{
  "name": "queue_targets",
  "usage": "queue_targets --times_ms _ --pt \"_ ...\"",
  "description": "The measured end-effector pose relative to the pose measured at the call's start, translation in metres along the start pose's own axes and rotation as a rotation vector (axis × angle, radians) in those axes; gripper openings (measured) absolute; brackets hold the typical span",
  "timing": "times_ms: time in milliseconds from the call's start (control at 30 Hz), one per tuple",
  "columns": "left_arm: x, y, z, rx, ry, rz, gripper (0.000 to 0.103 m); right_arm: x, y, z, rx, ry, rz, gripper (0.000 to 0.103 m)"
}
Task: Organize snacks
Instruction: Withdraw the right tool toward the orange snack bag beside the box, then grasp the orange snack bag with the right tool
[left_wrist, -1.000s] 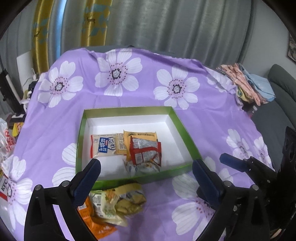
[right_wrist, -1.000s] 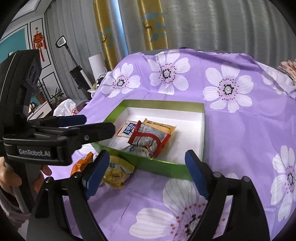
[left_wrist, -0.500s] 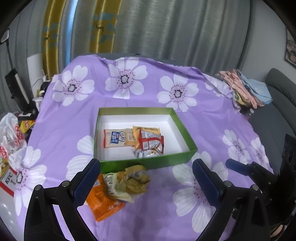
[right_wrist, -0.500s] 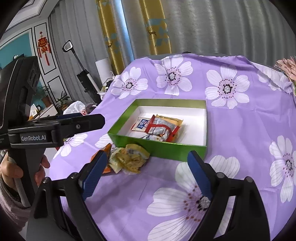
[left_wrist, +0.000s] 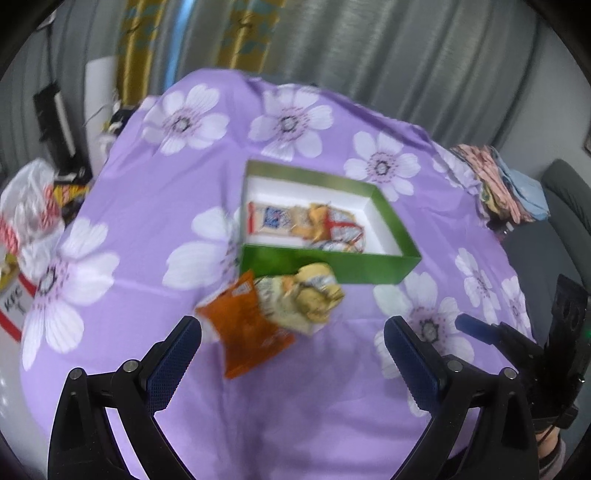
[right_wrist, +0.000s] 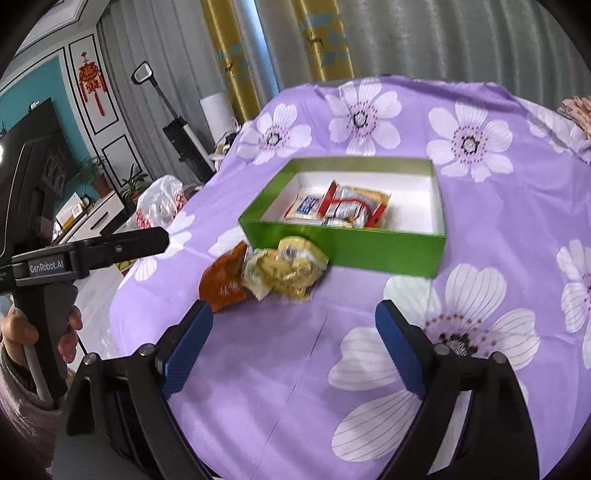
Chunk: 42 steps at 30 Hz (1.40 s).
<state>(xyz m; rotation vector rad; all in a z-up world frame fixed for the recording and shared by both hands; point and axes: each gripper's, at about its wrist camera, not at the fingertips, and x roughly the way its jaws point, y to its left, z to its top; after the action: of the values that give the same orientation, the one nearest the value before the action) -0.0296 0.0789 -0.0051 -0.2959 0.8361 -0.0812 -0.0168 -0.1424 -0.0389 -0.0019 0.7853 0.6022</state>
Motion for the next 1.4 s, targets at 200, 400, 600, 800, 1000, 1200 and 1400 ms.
queue_targets --times_ms 200,400,600,800,1000,1200,1400 --pt "0.010 0.026 -0.017 -0.082 0.036 0.006 0.099 0.019 0.008 -0.013 0.001 0.050 0.040 0.090" --pt "0.029 0.051 -0.034 -0.170 0.079 -0.057 0.099 0.044 0.021 -0.026 -0.017 0.105 0.094 0.090" --pt "0.041 0.068 -0.043 -0.241 0.086 -0.140 0.099 0.066 0.037 -0.028 -0.041 0.126 0.172 0.089" --pt "0.053 0.076 -0.040 -0.259 0.103 -0.163 0.099 0.090 0.051 -0.022 -0.070 0.135 0.232 0.081" --pt "0.070 0.081 -0.024 -0.260 0.114 -0.157 0.099 0.128 0.048 -0.017 -0.008 0.193 0.257 0.078" --pt "0.088 0.084 -0.008 -0.274 0.137 -0.189 0.099 0.152 0.048 -0.007 0.058 0.193 0.305 0.074" --pt "0.103 0.085 -0.006 -0.265 0.193 -0.201 0.074 0.166 0.051 -0.006 0.123 0.207 0.361 0.075"
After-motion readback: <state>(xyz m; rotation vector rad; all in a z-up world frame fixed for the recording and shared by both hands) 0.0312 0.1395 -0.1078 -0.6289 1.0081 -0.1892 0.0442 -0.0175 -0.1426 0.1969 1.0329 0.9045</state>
